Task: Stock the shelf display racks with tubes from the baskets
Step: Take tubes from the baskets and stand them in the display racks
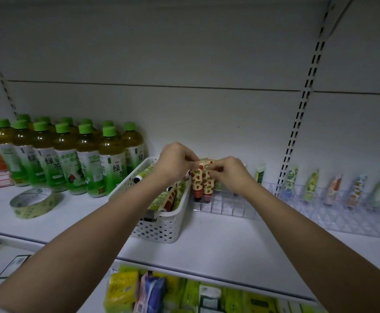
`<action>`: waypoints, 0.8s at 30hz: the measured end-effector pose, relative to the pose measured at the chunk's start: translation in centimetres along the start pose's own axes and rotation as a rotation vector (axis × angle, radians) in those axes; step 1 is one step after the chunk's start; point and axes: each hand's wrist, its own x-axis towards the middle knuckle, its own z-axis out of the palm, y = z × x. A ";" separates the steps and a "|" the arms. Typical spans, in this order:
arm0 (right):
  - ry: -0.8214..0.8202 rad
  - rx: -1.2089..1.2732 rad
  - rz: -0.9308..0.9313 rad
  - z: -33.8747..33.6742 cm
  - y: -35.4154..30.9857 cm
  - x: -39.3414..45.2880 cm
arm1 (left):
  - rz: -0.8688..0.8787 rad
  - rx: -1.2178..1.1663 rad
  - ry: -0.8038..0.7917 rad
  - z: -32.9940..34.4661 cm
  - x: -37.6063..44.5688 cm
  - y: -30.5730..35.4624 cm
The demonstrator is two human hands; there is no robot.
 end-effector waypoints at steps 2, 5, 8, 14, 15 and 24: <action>0.022 -0.002 0.009 0.1 0.1 -0.4 | -0.008 0.026 -0.006 0.3 0.0 0.1; 0.128 0.065 0.051 0.2 0.5 -2.0 | -0.012 0.068 0.005 0.7 -0.1 0.3; 0.159 0.072 0.030 0.7 1.1 -4.5 | -0.027 0.101 0.019 1.0 -0.1 0.6; -0.183 -0.057 -0.135 2.0 1.8 -9.5 | -0.052 0.174 0.019 1.3 -0.3 1.5; -0.236 -0.088 -0.151 2.2 2.0 -10.2 | -0.060 0.197 0.018 1.3 -0.4 1.6; -0.374 -0.278 -0.133 5.0 4.1 -13.0 | -0.095 0.266 0.000 1.7 -0.9 2.6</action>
